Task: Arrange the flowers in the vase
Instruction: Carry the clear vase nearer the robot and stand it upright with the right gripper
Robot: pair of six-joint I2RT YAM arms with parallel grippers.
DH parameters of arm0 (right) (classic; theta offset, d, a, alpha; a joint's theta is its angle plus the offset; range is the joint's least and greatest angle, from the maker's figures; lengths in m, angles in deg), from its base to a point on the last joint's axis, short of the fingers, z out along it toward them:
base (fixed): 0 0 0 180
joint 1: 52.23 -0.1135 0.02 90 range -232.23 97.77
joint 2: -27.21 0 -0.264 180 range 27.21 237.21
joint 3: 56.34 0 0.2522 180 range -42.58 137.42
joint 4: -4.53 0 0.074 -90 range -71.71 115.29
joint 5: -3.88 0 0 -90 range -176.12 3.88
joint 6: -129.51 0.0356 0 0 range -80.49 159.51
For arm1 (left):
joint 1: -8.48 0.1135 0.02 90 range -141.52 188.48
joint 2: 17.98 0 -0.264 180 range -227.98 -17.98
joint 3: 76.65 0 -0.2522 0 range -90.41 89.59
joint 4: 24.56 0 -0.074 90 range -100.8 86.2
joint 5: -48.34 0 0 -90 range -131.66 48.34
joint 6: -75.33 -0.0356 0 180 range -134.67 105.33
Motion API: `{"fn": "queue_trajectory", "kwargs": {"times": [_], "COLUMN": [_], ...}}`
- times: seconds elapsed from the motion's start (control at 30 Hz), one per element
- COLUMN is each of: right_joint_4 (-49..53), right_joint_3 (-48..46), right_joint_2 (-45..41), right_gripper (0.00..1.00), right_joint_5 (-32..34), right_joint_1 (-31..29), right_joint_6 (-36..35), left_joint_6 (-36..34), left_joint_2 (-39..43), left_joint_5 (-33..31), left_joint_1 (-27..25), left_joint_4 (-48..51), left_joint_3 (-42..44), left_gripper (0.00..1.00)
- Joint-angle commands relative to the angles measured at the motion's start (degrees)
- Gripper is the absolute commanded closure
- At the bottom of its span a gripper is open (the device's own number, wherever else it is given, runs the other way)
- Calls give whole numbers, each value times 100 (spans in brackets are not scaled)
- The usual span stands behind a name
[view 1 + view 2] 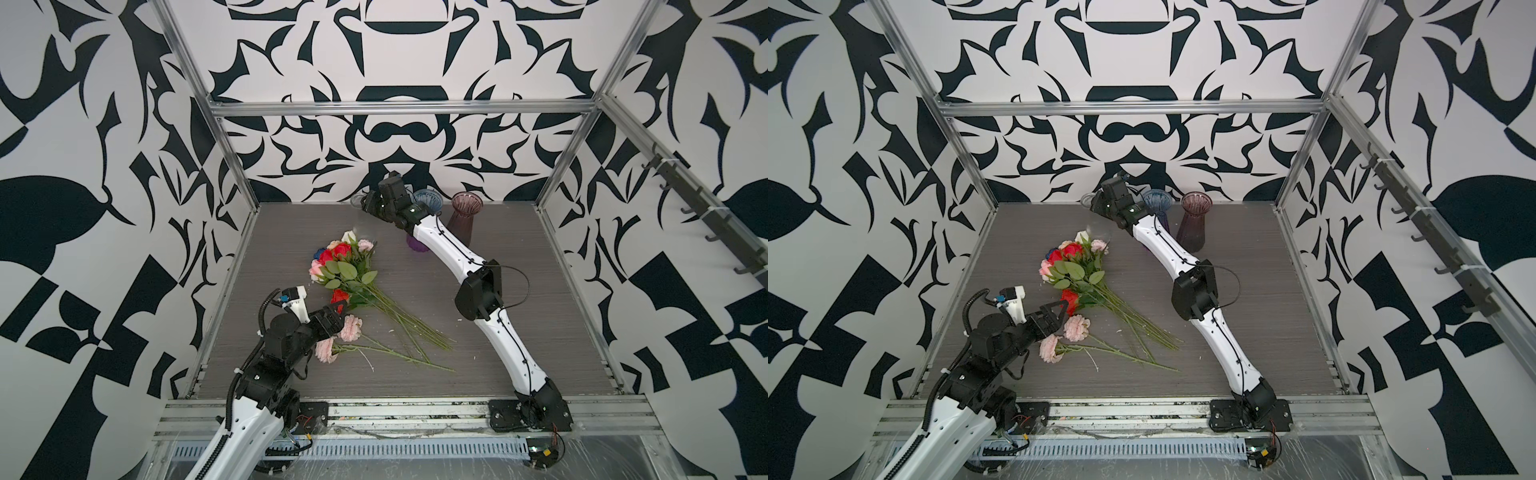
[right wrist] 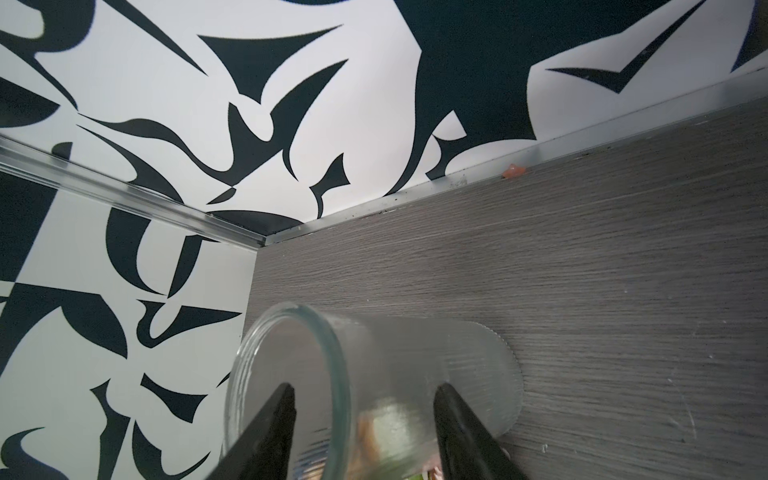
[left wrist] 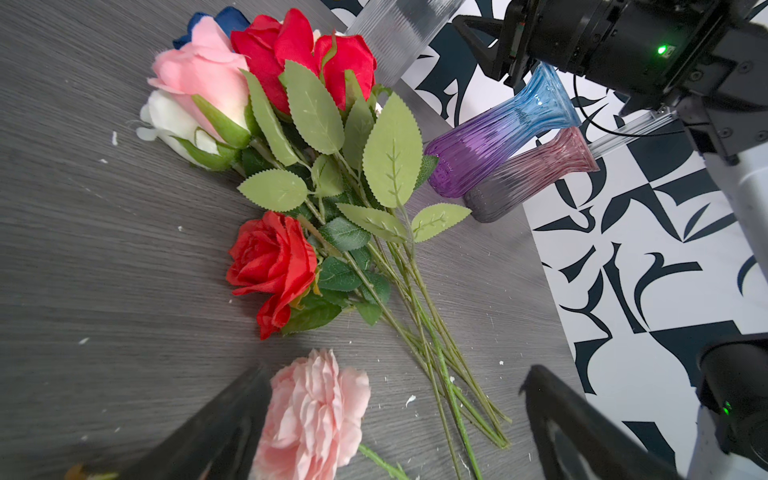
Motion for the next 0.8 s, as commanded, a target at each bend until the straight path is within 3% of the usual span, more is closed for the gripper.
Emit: {"fn": "queue_trajectory", "kwargs": {"times": [0.0, 0.2, 0.6, 0.77], "right_joint_4": [349, 450, 1311, 1298], "right_joint_3": [-522, -1170, -1226, -1586], "right_joint_2": [-496, -1098, -1300, -1662], "right_gripper": [47, 52, 59, 71], "right_joint_5": [213, 504, 801, 1267], "right_joint_1": [2, -42, -133, -270], "right_joint_6": [-110, -75, -45, -191], "left_joint_6": [1, 1, 27, 36], "left_joint_2": [-40, -94, 0, 38], "left_joint_5": [79, 97, 88, 80], "left_joint_1": [39, 58, 84, 84], "left_joint_4": [-132, -155, -83, -50], "left_joint_3": [33, 25, 42, 43], "left_gripper": [0, 0, 0, 0]}}
